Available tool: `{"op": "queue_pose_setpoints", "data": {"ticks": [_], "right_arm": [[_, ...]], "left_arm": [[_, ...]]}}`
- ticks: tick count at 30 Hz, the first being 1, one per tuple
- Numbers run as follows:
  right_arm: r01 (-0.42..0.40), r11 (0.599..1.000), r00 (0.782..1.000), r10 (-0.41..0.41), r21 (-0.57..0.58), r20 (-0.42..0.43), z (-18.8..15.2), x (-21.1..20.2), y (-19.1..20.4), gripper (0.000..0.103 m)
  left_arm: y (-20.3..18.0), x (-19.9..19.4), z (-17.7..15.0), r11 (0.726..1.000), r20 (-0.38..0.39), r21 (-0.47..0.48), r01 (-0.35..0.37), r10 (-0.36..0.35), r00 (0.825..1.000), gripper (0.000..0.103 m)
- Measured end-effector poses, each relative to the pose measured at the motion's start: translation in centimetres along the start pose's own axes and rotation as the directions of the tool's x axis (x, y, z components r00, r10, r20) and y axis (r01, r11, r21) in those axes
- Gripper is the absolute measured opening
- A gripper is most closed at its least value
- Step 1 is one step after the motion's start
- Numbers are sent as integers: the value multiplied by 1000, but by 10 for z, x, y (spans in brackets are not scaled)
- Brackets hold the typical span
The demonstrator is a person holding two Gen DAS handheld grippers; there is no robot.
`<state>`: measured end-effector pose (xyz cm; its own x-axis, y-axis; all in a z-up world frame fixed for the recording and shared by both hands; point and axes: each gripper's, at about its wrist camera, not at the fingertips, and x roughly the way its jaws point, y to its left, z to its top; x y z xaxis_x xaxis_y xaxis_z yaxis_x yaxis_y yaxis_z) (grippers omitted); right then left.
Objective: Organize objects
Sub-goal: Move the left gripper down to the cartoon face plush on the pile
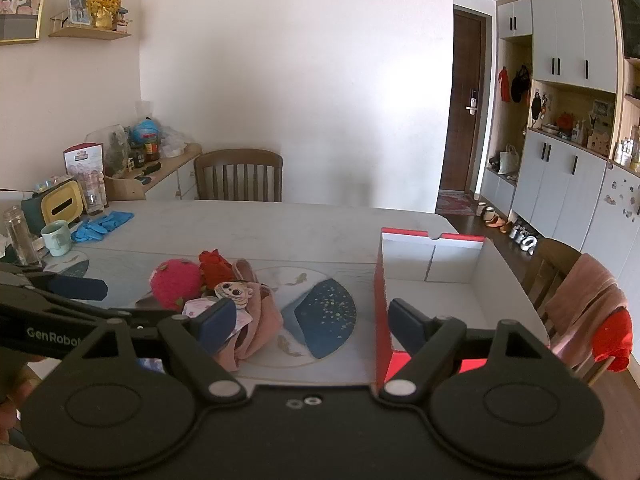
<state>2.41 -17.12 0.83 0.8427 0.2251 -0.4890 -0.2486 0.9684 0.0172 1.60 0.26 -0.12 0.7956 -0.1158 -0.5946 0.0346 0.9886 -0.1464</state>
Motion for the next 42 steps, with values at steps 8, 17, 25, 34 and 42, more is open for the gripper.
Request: {"op": "queue_pose_setpoints", "data": {"ticks": [8, 17, 25, 34, 42], "right_arm": [[-15, 1000, 1000, 15, -18, -6, 3, 6, -8, 82], [-50, 998, 998, 48, -42, -43, 11, 30, -26, 82], [-57, 997, 993, 51, -49, -104, 18, 58, -52, 81], [7, 1000, 979, -7, -1, -202, 25, 94, -100, 81], [102, 994, 957, -87, 41, -277, 31, 123, -156, 81]], "left_arm": [[-1, 5, 5, 1000, -6, -21, -2, 2, 1000, 103], [-5, 26, 14, 997, -38, -80, -24, 21, 999, 103], [7, 49, 25, 982, -50, -146, -120, 114, 992, 103], [30, 83, 19, 959, -112, -184, -217, 199, 974, 103], [17, 127, 27, 966, -122, -85, -243, 232, 965, 103]]}}
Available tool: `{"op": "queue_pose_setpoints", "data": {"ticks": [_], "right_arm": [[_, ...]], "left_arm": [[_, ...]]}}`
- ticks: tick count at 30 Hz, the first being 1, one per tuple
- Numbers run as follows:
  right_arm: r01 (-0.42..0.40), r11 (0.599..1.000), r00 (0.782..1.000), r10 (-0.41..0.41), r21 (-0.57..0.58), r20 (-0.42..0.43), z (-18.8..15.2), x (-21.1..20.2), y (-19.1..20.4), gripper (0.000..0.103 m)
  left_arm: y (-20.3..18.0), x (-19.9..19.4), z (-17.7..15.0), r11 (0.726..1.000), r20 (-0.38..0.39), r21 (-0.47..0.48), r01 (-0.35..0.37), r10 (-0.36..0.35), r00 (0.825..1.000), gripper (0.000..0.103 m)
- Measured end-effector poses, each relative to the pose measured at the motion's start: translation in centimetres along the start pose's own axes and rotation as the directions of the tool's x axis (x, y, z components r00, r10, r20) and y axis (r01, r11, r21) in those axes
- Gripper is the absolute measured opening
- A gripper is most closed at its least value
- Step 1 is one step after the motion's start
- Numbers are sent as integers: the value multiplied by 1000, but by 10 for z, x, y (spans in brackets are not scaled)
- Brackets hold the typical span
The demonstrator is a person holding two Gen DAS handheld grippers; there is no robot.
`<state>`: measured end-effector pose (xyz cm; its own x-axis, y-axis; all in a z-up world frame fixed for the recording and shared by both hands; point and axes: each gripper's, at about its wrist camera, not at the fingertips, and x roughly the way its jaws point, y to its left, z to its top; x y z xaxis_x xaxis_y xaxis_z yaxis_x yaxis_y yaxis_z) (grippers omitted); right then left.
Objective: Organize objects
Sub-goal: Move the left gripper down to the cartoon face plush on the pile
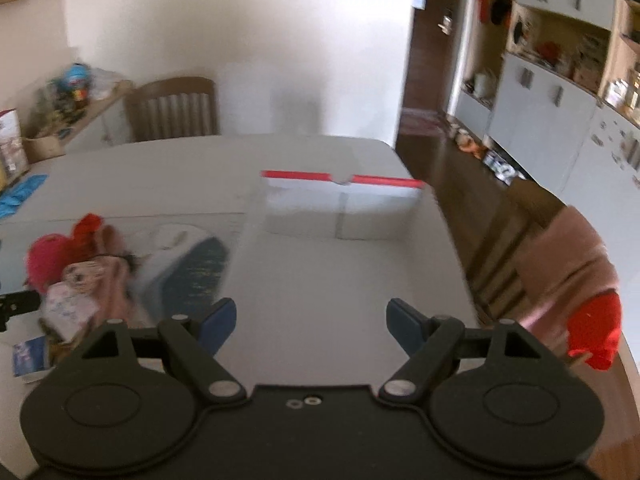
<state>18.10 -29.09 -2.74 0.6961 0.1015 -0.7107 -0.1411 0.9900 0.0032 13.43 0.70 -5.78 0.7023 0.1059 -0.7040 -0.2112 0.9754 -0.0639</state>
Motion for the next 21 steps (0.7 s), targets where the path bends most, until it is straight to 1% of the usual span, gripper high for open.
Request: {"op": "queue_pose_setpoints", "data": {"ticks": [4, 12, 16, 19, 21], "right_arm": [[40, 999, 999, -40, 6, -27, 6, 13, -22, 81], [112, 994, 992, -111, 4, -66, 18, 47, -66, 81], [131, 991, 985, -131, -5, -116, 20, 65, -84, 81], [117, 993, 980, -116, 0, -161, 20, 77, -94, 80], [119, 993, 976, -119, -11, -180, 20, 84, -98, 80]], "left_arm": [[-6, 19, 6, 1000, -15, 18, -13, 13, 1000, 103], [-14, 59, 13, 995, -62, 78, -69, 74, 995, 102], [-13, 74, 13, 992, -77, 82, -94, 100, 992, 102], [-11, 79, 14, 995, -77, 58, -84, 88, 993, 100], [-14, 82, 14, 993, -78, 75, -87, 93, 993, 98]]}}
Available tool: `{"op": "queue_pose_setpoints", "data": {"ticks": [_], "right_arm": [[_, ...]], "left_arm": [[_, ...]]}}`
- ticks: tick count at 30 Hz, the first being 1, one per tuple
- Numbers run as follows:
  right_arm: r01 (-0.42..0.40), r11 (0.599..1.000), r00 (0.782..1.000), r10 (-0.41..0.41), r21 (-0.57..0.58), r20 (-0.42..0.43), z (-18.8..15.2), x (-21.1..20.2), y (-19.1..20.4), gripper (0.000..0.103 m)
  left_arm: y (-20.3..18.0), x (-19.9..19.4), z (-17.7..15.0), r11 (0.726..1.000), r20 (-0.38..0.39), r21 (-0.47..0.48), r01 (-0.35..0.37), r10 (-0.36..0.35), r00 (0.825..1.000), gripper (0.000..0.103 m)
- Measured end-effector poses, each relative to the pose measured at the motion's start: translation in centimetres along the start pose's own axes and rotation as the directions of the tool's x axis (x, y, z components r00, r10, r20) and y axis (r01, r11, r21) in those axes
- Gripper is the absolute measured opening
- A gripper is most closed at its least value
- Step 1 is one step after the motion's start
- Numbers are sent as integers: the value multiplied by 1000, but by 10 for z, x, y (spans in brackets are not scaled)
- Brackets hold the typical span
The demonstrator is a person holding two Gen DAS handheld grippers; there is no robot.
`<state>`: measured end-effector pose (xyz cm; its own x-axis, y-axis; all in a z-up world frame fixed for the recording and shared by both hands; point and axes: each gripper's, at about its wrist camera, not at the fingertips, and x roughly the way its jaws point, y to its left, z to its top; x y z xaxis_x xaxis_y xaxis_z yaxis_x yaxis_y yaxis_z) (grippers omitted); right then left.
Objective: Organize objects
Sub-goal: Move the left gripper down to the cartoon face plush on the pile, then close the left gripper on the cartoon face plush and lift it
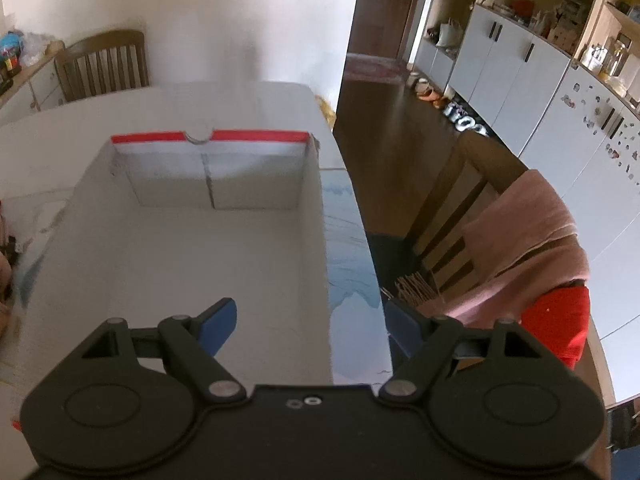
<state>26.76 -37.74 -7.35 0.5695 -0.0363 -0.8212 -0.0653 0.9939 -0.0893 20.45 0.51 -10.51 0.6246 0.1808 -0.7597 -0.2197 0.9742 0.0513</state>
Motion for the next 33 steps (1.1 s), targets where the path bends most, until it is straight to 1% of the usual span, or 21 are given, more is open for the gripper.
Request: {"op": "queue_pose_setpoints", "data": {"ticks": [2, 3, 5, 6, 7, 9, 10, 13, 14, 16, 18, 19, 21, 22, 24, 25, 27, 29, 33], "right_arm": [[-4, 1000, 1000, 4, -9, -23, 1, 7, -3, 80], [-4, 1000, 999, 4, -13, -33, 0, 9, -5, 79], [-6, 1000, 999, 5, -17, -47, 2, 15, -7, 78], [-4, 1000, 999, 4, -15, -52, 2, 17, -9, 76], [-6, 1000, 998, 5, -12, -59, 2, 20, -11, 73], [-11, 1000, 997, 10, -5, -76, 4, 26, -14, 60], [-10, 1000, 996, 9, -4, -88, 5, 28, -15, 58], [-19, 1000, 995, 18, -7, -100, 6, 33, -18, 55], [-22, 1000, 995, 21, -9, -102, 6, 35, -18, 50], [-33, 999, 994, 32, -7, -106, 6, 36, -19, 46], [-43, 999, 993, 41, -10, -110, 6, 37, -19, 37], [-45, 999, 993, 44, -11, -112, 6, 38, -19, 35], [-52, 999, 992, 50, -12, -120, 6, 39, -18, 25], [-56, 998, 991, 54, -10, -123, 6, 40, -18, 23], [-64, 998, 990, 62, -9, -128, 7, 42, -18, 14], [-69, 998, 989, 67, -11, -130, 6, 43, -17, 13], [-81, 997, 988, 79, -14, -132, 6, 44, -15, 5], [-94, 995, 987, 92, -14, -133, 6, 44, -13, 3], [-104, 994, 986, 101, -19, -130, 6, 44, -13, 2]], "left_arm": [[-4, 4, 1, 1000, -9, 24, -19, 19, 1000, 94], [-6, 7, 1, 999, -13, 31, -23, 24, 1000, 90], [-9, 10, 2, 999, -19, 38, -30, 30, 999, 87], [-9, 11, 2, 999, -18, 38, -34, 34, 999, 84], [-9, 12, 2, 999, -18, 37, -35, 36, 999, 80], [-10, 14, 3, 999, -26, 31, -41, 41, 999, 74], [-10, 14, 3, 999, -30, 27, -42, 43, 999, 69], [-8, 15, 2, 999, -38, 9, -39, 39, 998, 62], [-8, 15, 2, 999, -37, 2, -38, 38, 999, 60], [-8, 14, 2, 999, -37, -4, -41, 40, 999, 54], [-9, 12, 2, 999, -32, -5, -42, 42, 999, 51], [-9, 11, 2, 999, -30, -8, -42, 42, 999, 51], [-9, 9, 3, 999, -26, -20, -45, 44, 999, 50], [-9, 9, 3, 999, -26, -27, -46, 45, 999, 49], [-8, 7, 4, 998, -22, -37, -42, 42, 999, 49], [-8, 5, 4, 998, -18, -39, -41, 40, 999, 48], [-9, 2, 5, 999, -9, -40, -38, 37, 999, 47], [-10, -1, 5, 998, -2, -42, -38, 38, 999, 46], [-11, -9, 6, 998, 8, -57, -32, 33, 999, 46]]}}
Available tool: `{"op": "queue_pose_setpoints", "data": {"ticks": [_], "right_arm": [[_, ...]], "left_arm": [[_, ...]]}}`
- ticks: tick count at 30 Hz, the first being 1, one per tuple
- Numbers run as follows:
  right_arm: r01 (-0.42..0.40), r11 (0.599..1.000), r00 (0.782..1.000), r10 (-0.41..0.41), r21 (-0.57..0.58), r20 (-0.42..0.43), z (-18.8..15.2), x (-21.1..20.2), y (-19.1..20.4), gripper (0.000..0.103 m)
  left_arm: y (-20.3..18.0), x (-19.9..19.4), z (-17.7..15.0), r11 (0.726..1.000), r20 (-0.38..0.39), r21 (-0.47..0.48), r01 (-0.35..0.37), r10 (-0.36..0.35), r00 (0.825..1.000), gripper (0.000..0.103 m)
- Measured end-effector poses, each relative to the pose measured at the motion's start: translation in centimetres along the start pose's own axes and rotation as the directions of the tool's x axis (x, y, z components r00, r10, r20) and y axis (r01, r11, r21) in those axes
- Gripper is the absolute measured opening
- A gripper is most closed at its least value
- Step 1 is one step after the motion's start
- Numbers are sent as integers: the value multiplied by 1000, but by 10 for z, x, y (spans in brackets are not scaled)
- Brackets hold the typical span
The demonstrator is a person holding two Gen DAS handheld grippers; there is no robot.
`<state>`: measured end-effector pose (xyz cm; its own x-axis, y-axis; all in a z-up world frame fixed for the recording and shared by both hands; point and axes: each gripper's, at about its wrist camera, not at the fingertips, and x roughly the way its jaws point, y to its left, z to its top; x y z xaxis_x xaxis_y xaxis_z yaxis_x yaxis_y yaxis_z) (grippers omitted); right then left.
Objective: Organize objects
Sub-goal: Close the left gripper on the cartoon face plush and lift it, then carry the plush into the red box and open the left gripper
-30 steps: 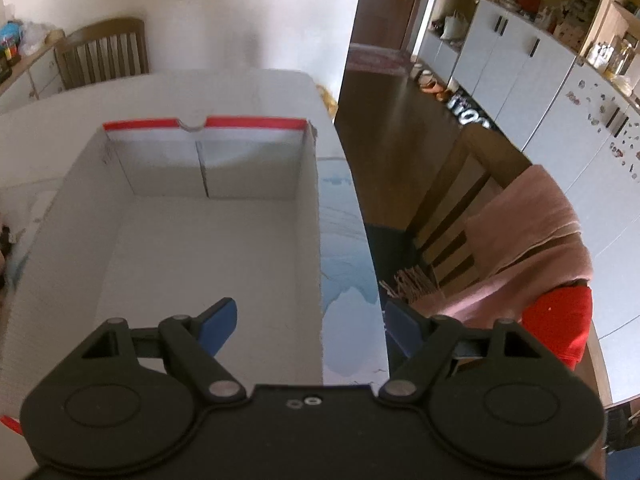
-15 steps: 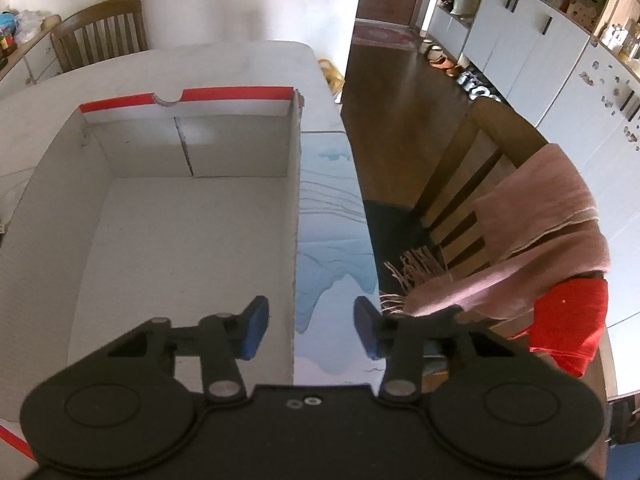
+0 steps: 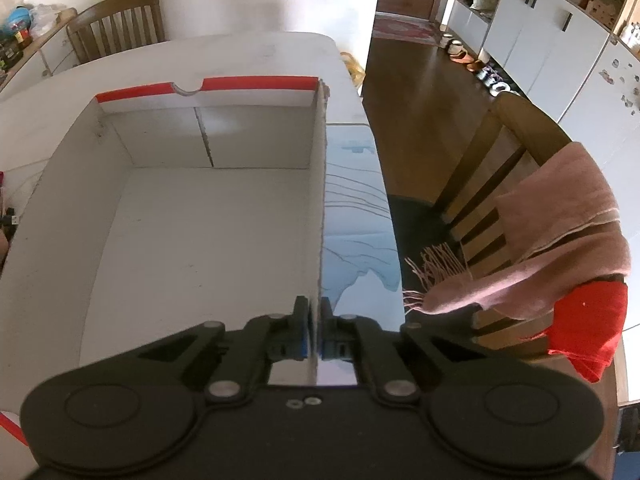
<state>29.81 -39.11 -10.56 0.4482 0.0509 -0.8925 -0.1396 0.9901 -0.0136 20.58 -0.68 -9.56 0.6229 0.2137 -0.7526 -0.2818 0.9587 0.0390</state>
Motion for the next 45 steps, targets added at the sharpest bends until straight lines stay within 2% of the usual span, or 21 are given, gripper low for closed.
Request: {"op": "queue_pose_setpoints", "data": {"ticks": [7, 14, 22, 27, 33, 39, 45], "right_arm": [[-28, 1000, 1000, 28, 11, 1, -1, 0, -4, 1], [-48, 999, 999, 48, 11, 9, -1, 2, -7, 1], [-49, 999, 999, 49, -5, 15, 1, 4, -7, 1], [-51, 999, 999, 51, -10, 13, 1, 5, -8, 1], [-40, 999, 999, 40, -14, 11, 2, 6, -6, 1], [-36, 999, 999, 36, -14, 7, 3, 6, -5, 1], [-32, 999, 999, 32, -17, 5, 3, 7, -4, 1]], "left_arm": [[-9, -23, -2, 1000, 11, -12, 27, -27, 1000, 46], [-27, -56, 6, 996, 18, -6, 94, -94, 995, 46], [-74, -83, 24, 974, 28, 69, 217, -220, 975, 46], [-115, -85, 36, 936, 4, 176, 304, -309, 951, 46], [-173, -65, 46, 861, -67, 330, 388, -389, 919, 46], [-223, -30, 41, 799, -185, 418, 432, -391, 902, 46], [-259, 6, 36, 762, -320, 444, 472, -357, 877, 46]]}}
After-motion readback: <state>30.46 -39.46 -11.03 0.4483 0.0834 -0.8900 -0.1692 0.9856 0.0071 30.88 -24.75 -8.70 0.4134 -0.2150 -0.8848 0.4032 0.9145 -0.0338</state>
